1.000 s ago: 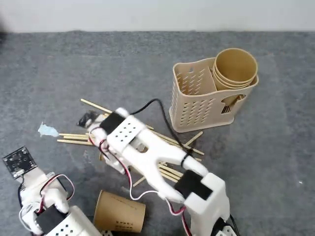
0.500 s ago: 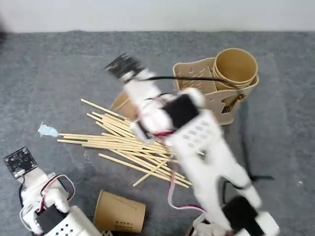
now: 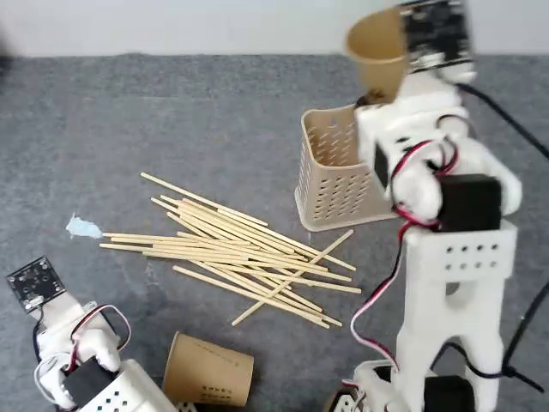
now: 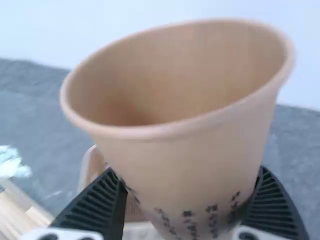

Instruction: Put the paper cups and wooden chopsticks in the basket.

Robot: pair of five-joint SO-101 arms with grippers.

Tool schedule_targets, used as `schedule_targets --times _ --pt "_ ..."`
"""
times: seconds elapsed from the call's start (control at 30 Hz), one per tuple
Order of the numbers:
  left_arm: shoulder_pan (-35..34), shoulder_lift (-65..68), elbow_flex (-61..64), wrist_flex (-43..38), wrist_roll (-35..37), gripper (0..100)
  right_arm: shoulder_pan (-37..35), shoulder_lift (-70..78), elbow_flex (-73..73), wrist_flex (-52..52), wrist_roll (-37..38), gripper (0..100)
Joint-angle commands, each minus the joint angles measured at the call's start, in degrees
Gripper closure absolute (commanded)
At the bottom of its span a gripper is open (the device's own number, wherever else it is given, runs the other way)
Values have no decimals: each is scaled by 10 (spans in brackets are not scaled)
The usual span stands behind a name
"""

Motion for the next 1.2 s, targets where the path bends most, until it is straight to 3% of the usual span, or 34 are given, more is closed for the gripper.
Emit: schedule_targets --times 0.0,0.2,0.5,0.73,1.17 --pt "-1 -9 -6 -1 -3 987 30 18 47 -91 2 742" --pt "-1 -9 -6 -1 -3 987 46 34 148 -204 2 740" --pt "-1 -9 -6 -1 -3 987 42 36 220 -284 1 731" --pt "-1 -9 -6 -1 -3 987 44 29 198 -209 -52 481" --pt "-1 -9 -6 -1 -3 987 41 29 -11 45 -92 468"
